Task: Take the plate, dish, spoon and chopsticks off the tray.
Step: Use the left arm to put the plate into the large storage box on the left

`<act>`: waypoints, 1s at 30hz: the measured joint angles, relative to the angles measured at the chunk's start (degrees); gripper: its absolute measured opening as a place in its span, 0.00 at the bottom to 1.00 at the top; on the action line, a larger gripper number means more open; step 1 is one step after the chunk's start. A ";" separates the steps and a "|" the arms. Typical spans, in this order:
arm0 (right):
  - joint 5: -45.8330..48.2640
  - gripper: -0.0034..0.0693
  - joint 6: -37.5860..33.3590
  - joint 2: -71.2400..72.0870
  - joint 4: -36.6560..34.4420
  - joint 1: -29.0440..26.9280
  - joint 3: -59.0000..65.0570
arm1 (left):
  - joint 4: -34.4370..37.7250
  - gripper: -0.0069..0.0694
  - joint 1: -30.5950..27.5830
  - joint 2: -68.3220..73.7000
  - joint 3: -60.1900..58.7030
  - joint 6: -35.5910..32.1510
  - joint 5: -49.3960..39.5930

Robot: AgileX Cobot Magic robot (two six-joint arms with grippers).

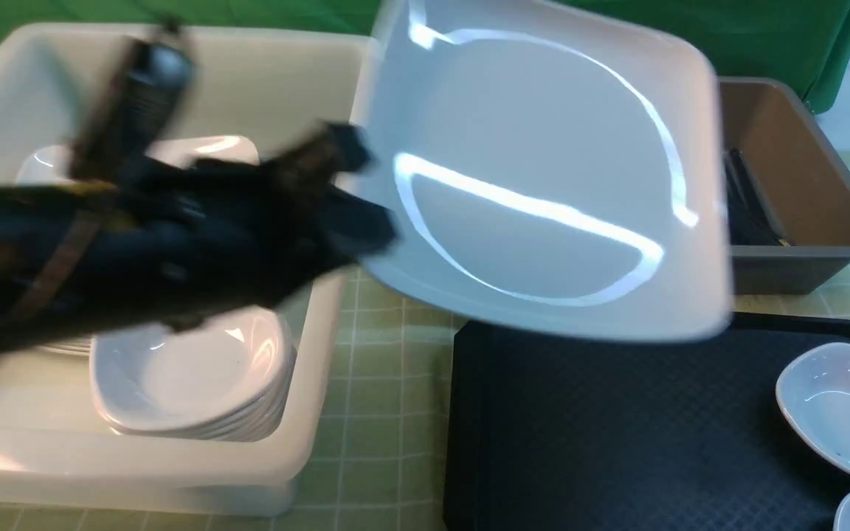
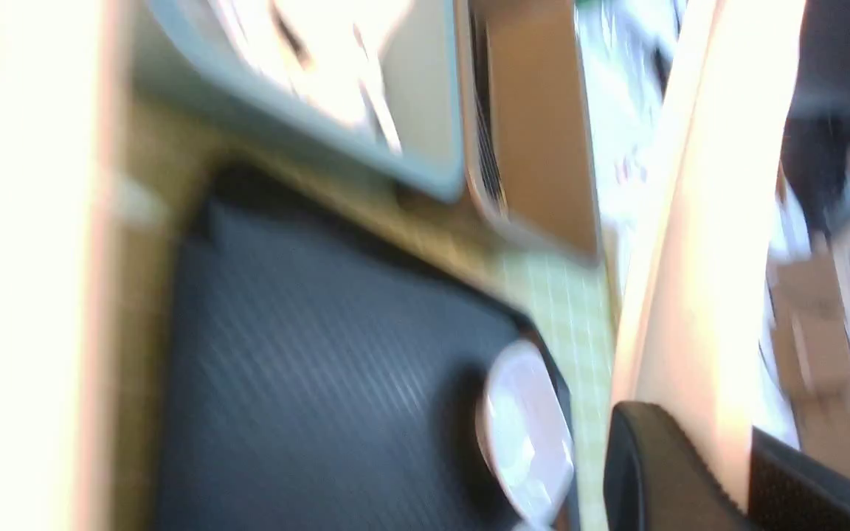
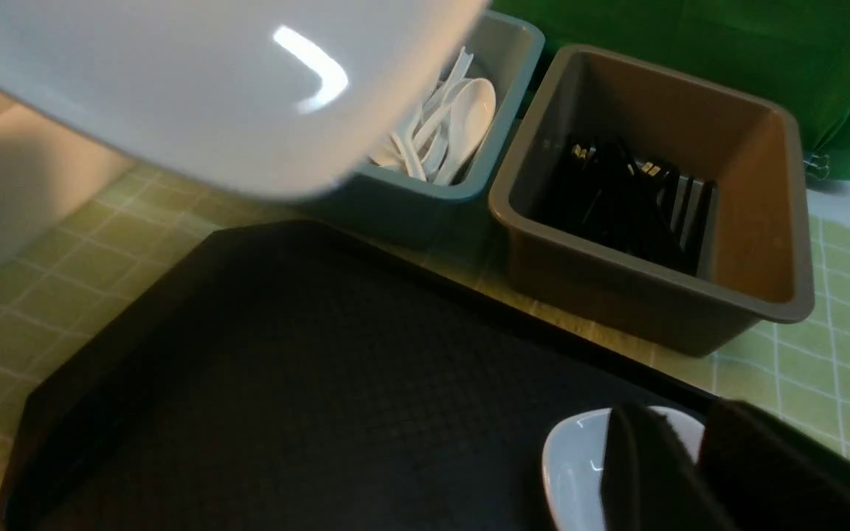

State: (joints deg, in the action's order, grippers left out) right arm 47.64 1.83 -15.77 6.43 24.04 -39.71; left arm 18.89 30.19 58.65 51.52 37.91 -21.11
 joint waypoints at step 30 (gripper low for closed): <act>-0.22 0.22 0.05 0.00 0.00 0.00 0.00 | 42.14 0.11 -72.66 25.28 3.47 -70.67 -35.72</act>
State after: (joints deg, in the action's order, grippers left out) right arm 47.43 1.88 -15.77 6.43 24.04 -39.71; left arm 61.03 -42.47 83.93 54.99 -32.77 -56.83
